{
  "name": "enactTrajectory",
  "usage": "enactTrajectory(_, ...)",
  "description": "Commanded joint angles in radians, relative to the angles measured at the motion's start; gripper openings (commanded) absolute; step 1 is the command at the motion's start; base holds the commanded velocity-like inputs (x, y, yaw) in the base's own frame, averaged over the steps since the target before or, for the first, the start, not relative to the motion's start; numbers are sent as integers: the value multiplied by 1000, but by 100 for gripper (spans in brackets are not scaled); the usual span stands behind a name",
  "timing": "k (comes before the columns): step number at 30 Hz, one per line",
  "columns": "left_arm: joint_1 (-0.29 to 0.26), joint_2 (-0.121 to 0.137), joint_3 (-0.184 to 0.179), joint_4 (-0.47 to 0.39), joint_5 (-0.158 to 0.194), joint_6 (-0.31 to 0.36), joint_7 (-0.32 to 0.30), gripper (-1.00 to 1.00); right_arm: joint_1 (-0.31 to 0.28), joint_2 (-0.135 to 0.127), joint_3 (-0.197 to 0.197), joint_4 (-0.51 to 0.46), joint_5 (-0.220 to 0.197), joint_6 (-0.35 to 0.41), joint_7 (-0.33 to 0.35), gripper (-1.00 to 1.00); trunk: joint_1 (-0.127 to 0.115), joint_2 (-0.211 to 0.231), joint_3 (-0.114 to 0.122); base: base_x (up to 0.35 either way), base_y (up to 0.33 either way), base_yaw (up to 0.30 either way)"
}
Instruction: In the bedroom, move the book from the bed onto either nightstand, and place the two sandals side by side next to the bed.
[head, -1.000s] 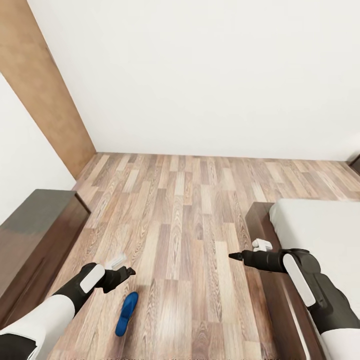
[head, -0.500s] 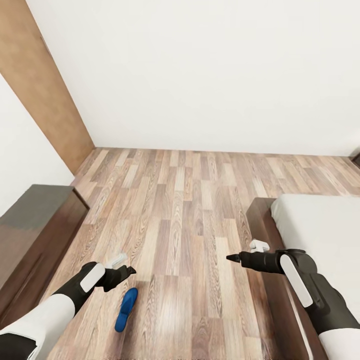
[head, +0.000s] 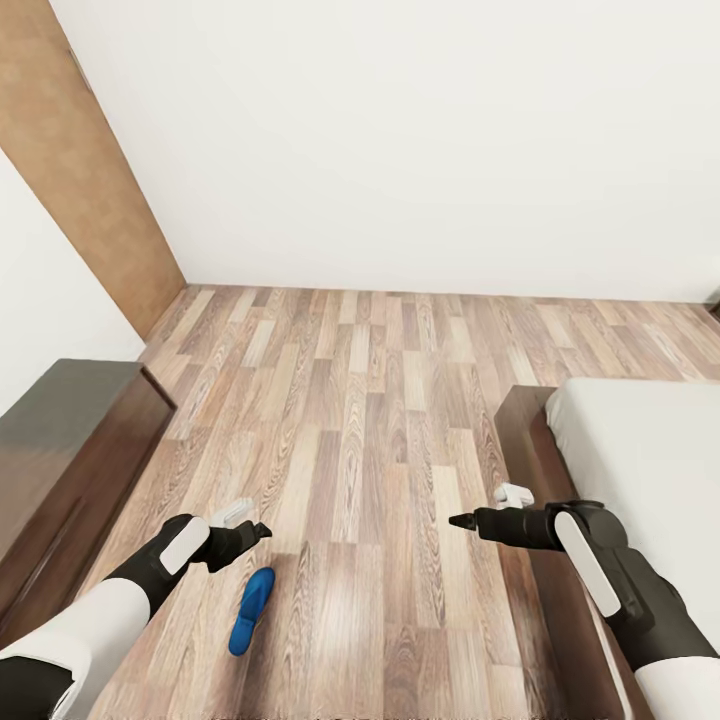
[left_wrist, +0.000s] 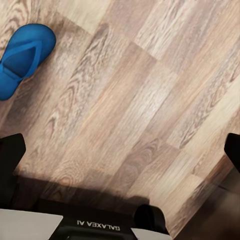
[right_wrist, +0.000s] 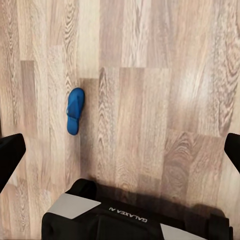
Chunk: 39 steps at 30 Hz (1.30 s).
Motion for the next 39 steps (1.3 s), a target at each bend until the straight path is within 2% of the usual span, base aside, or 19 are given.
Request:
enactTrajectory(1,-3,2,-7,-2,11,2,8,100,-1,-1,2,0,10,2,10,100,4,-8,-6,0,0,0)
enactTrajectory(11,-35,0,-12,-1,9,5,8,100,-1,-1,8,1,10,2,10,100,42,-78,-53,0,0,0)
enactTrajectory(21,-61,-1,-35,4,-21,23,12,100,-1,0,12,2,9,2,11,100,81,-148,-100,0,0,0)
enactTrajectory(28,-96,7,-43,10,-40,52,15,100,0,0,13,2,9,2,11,100,107,-197,-134,0,0,0)
enactTrajectory(39,-147,18,-51,21,-46,87,35,100,1,0,13,2,10,2,10,100,150,-274,-186,0,0,0)
